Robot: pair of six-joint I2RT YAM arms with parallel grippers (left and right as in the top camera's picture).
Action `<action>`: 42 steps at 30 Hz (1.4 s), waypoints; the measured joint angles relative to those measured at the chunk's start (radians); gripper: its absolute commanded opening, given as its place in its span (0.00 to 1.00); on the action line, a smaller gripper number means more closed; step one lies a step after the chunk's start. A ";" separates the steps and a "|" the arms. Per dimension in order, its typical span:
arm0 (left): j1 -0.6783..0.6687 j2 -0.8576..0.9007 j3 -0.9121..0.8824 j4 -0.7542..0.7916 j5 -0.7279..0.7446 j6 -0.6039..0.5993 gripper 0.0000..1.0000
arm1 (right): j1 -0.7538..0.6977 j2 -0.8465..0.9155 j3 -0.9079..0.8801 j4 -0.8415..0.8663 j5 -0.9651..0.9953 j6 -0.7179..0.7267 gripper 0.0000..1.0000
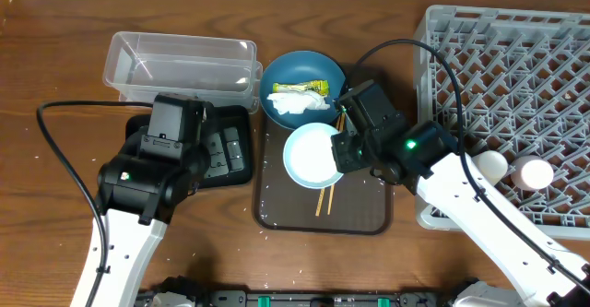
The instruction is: Sort waste into correct bins and load items into the dishwasher rack
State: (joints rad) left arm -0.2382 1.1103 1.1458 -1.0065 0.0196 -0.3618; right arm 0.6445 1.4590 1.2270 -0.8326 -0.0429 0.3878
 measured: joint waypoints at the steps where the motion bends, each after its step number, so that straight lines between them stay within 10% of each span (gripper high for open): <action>1: 0.000 0.000 0.000 0.000 0.000 0.000 0.99 | 0.002 0.000 0.000 0.014 -0.004 0.007 0.01; 24: -0.037 0.082 -0.040 -0.003 0.141 0.000 0.99 | 0.035 0.336 0.000 0.155 -0.032 0.164 0.04; 32: -0.142 0.208 -0.040 0.036 0.139 -0.008 0.88 | 0.033 0.365 0.000 0.174 -0.077 0.160 0.49; 42: -0.309 0.352 -0.041 0.197 0.131 0.024 0.86 | -0.138 0.231 -0.003 0.034 -0.088 0.154 0.57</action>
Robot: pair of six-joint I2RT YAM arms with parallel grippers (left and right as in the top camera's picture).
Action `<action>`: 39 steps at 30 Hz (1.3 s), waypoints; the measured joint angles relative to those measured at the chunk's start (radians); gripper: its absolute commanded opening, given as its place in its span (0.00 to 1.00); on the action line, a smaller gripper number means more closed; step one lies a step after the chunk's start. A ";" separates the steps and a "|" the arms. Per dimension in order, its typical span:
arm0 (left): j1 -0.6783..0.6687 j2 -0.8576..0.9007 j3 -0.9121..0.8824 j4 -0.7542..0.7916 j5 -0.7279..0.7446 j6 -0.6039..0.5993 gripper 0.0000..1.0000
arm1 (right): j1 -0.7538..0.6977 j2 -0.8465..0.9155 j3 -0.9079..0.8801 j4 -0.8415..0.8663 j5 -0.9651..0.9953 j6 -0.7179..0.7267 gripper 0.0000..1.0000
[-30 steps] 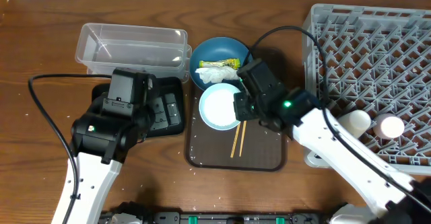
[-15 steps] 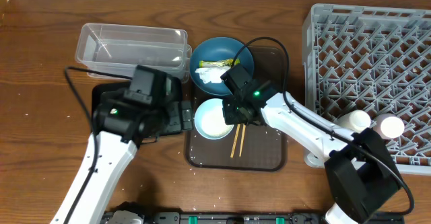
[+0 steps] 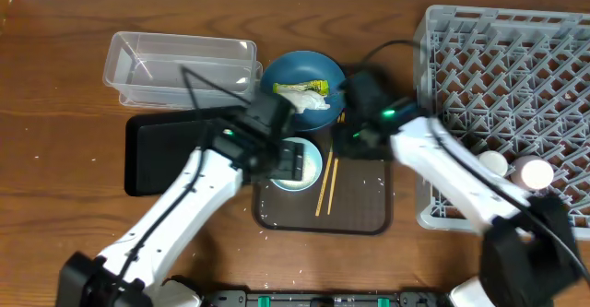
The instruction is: Sort waste into correct bins and load items into the dishwasher rack
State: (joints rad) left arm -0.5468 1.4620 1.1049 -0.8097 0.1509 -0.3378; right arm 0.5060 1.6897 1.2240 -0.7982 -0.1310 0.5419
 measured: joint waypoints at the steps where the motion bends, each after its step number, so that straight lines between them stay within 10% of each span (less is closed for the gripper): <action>1: -0.032 0.013 0.000 0.023 0.000 0.012 0.85 | -0.030 -0.034 0.000 -0.020 0.000 0.000 0.57; 11: -0.229 0.235 0.000 0.198 -0.113 0.059 0.78 | -0.250 -0.254 0.001 -0.224 0.006 -0.024 0.56; 16: -0.229 0.327 0.000 0.265 -0.137 0.070 0.41 | -0.273 -0.292 0.001 -0.285 0.010 -0.050 0.56; 26: -0.230 0.321 0.000 0.211 -0.145 0.075 0.06 | -0.273 -0.293 0.001 -0.306 0.035 -0.069 0.56; 39: 0.127 -0.035 0.004 0.057 0.081 0.099 0.06 | -0.273 -0.293 0.000 -0.314 0.061 -0.077 0.56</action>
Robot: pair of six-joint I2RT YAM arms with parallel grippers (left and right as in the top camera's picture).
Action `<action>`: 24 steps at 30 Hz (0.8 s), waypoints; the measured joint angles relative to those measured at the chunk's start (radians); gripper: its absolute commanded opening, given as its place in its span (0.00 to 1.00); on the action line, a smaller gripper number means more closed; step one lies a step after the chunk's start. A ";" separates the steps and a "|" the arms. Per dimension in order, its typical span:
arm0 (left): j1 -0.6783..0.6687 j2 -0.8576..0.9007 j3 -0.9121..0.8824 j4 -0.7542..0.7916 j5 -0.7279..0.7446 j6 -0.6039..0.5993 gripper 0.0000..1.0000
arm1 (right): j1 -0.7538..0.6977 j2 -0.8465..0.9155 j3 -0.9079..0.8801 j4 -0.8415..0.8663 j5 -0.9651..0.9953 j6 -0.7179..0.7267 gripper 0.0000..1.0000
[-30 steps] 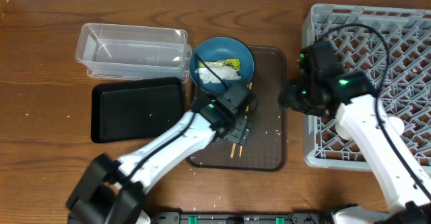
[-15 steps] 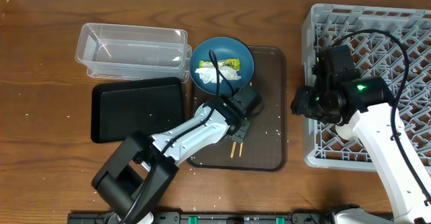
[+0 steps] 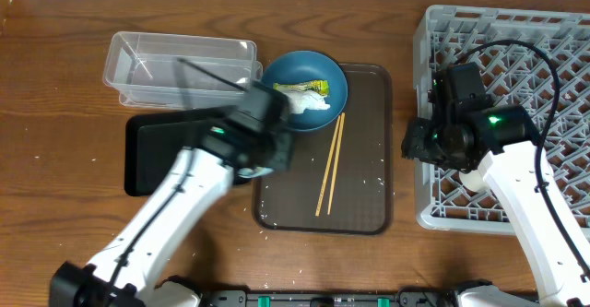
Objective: Sort waste into correct bins and load items into the dishwasher rack
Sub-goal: 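Tip the rice bowl over the black tray with the left gripper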
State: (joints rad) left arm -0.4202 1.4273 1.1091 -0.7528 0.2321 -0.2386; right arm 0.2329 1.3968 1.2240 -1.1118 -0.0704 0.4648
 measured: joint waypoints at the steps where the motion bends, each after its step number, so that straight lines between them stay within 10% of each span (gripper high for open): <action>1: 0.062 -0.003 0.000 0.000 0.053 0.011 0.06 | 0.000 0.000 0.000 -0.001 0.000 0.000 0.56; 11: 0.630 0.101 0.000 0.011 0.736 0.219 0.06 | 0.000 0.000 0.000 -0.004 0.000 -0.002 0.56; 24: 0.815 0.398 -0.008 -0.029 1.259 0.372 0.06 | 0.000 0.000 0.000 -0.016 0.000 -0.002 0.56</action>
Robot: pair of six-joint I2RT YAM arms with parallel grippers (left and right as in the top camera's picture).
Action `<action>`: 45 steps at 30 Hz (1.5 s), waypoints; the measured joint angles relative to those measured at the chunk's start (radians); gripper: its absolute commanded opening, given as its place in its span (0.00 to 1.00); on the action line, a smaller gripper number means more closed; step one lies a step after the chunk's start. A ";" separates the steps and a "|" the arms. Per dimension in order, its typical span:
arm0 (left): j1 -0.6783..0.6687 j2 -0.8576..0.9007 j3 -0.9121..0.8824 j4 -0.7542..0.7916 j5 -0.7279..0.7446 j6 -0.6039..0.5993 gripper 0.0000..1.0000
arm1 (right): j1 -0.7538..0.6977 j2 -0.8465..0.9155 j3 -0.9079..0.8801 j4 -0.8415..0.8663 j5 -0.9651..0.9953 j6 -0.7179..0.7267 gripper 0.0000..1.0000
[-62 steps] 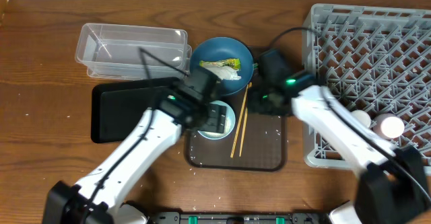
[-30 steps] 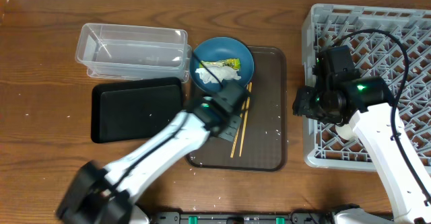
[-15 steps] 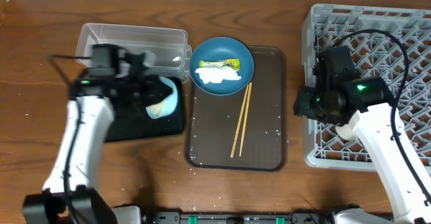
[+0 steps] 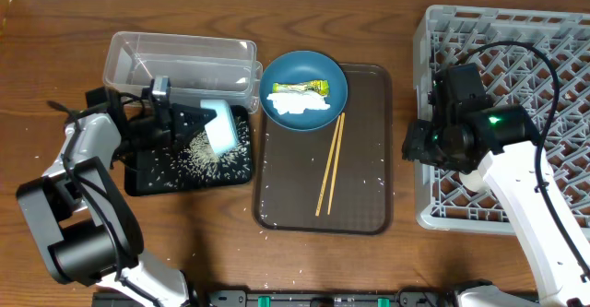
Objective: Sort waste into correct bins and load items into the dishwasher rack
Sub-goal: 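Tip the rice bowl over the black tray with the left gripper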
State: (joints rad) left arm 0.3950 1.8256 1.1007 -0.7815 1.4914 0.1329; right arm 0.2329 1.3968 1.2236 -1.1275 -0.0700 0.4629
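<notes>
My left gripper [image 4: 205, 123] is shut on the rim of a small pale-blue bowl [image 4: 224, 130], held tipped on its side over the black bin [image 4: 147, 180]. Rice grains [image 4: 198, 152] lie scattered inside that bin. A blue plate [image 4: 306, 75] at the tray's far end carries a crumpled white tissue [image 4: 300, 106] and a yellow-green wrapper [image 4: 302, 88]. Wooden chopsticks [image 4: 329, 164] lie on the brown tray [image 4: 359, 206]. My right gripper [image 4: 418, 145] hangs at the left edge of the grey dishwasher rack [image 4: 516, 40]; its fingers are too dark to read.
A clear plastic bin [image 4: 175, 63] stands behind the black one. A white cup [image 4: 477, 176] peeks out from under my right arm in the rack. Loose grains dot the tray and the table beside it.
The left arm has swung from the tray's left edge out over the black bin. The bowl now shows tipped on its side there, and rice lies in the bin. The right arm has not moved.
First the right gripper was at the white bowl on the tray while the left hung over the black bin. Then the left gripper was on the bowl and the right by the plate. The right then moved to the rack, and the bowl left the tray for the bin.
</notes>
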 measured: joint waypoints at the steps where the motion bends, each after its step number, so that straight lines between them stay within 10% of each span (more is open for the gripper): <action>1: 0.005 -0.002 0.000 0.000 0.010 0.002 0.06 | 0.000 0.000 0.000 0.000 0.000 0.000 0.56; 45: 0.005 -0.026 -0.003 -0.499 0.021 0.616 0.06 | 0.000 0.000 0.000 -0.001 0.000 0.000 0.56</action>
State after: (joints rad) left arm 0.3996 1.7996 1.0981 -1.2804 1.5124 0.7486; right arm 0.2329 1.3968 1.2236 -1.1282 -0.0704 0.4629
